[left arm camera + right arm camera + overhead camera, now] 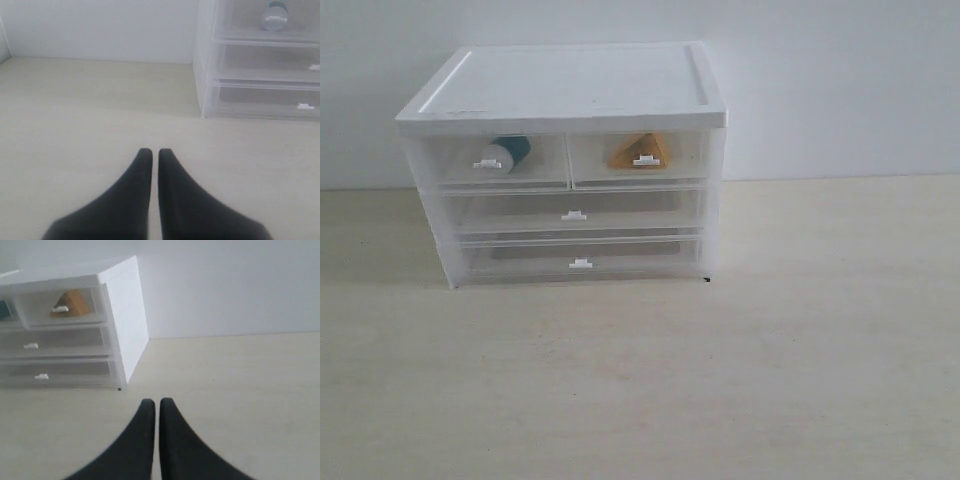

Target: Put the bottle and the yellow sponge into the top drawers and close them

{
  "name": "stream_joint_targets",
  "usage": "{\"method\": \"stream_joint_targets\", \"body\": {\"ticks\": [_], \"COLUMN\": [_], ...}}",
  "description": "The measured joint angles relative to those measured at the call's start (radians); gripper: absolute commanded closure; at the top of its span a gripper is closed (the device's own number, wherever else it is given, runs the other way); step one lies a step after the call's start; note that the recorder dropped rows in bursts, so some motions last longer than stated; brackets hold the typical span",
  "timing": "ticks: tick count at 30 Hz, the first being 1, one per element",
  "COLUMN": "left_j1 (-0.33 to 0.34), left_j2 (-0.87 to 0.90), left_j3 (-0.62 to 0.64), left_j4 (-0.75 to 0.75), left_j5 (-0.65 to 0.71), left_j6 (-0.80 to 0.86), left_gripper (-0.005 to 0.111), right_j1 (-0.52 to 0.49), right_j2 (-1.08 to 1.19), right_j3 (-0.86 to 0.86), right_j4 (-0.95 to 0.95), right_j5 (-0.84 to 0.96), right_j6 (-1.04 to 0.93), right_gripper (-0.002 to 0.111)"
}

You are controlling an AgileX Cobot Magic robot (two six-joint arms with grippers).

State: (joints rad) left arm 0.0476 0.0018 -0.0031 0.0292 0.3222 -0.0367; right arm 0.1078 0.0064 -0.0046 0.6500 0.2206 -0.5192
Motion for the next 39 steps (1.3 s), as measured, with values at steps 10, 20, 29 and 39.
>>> {"method": "stream_joint_targets", "body": {"ticks": [10,20,29,39], "left_j1": [0.0,0.0,0.0,0.0], "left_j2": [0.0,0.0,0.0,0.0], "left_j3": [0.0,0.0,0.0,0.0], "left_j4": [0.0,0.0,0.0,0.0], "left_j5": [0.0,0.0,0.0,0.0], "left_j6": [0.0,0.0,0.0,0.0], "left_gripper": [0.103,0.103,0.103,0.103], "right_j1": [0.0,0.0,0.0,0.0], "right_j2": [-0.001,-0.001,-0.001,-0.001], "right_j3": [0.005,0.005,0.005,0.005], "right_j4": [-0.589,-0.622,-0.622,-0.622], "right_j5": [0.129,0.133,0.133,0.133], "right_j6": [0.627,0.669,0.669,0.669], "right_gripper": [0.108,0.108,0.108,0.108]}}
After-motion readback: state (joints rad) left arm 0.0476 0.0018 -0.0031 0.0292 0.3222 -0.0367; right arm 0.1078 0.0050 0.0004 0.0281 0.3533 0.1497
